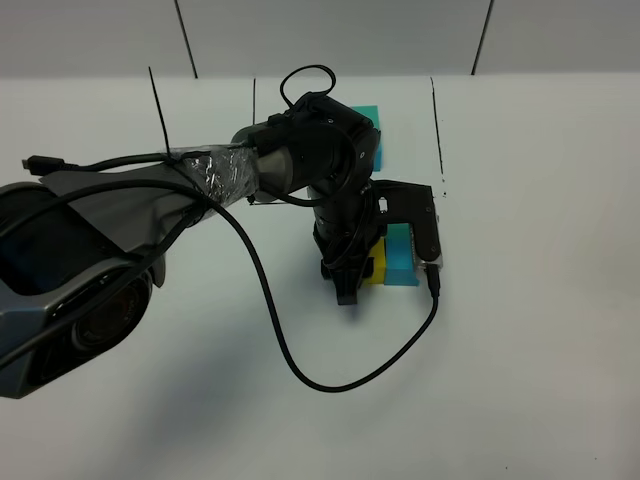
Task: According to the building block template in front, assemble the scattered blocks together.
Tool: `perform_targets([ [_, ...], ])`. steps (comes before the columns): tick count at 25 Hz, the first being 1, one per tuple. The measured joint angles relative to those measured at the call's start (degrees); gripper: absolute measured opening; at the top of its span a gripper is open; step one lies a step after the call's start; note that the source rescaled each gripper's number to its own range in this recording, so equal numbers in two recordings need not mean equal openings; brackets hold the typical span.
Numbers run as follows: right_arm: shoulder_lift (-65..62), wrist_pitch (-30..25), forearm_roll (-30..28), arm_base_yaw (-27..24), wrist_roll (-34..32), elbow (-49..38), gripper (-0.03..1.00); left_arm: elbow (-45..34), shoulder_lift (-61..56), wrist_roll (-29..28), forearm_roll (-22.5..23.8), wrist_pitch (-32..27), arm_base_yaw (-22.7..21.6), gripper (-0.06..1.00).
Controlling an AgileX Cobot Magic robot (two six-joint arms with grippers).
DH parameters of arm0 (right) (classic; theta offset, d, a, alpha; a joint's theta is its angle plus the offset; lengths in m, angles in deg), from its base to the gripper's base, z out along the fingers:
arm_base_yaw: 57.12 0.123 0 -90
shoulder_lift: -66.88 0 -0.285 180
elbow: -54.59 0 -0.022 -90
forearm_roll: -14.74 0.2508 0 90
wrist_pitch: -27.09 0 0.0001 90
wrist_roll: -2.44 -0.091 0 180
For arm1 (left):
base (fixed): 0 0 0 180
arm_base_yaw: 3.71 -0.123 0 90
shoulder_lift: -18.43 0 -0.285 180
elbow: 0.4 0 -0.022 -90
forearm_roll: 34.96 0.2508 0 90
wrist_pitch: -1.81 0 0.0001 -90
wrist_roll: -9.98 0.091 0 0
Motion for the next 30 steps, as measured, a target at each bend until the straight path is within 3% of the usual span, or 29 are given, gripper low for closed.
perform_targets([
  [7, 0.0, 0.0, 0.0, 0.0, 0.0, 0.0, 0.73, 0.0, -1.5, -0.4, -0.2, -2.6, 0.0, 0.86],
  [10, 0.0, 0.0, 0.0, 0.0, 0.0, 0.0, 0.73, 0.0, -4.6, -1.7, -0.2, -4.2, 0.1, 0.99],
  [16, 0.0, 0.0, 0.0, 0.0, 0.0, 0.0, 0.73, 0.0, -12.9, -9.0, 1.8, -6.1, -3.2, 1.00],
  [23, 0.0, 0.0, 0.0, 0.0, 0.0, 0.0, 0.73, -3.1, -21.6, -18.9, -2.5, -5.9, -17.9, 0.99],
  [30, 0.0, 0.0, 0.0, 0.0, 0.0, 0.0, 0.73, -17.9, -34.2, -22.1, -8.3, 1.1, -31.5, 0.99],
])
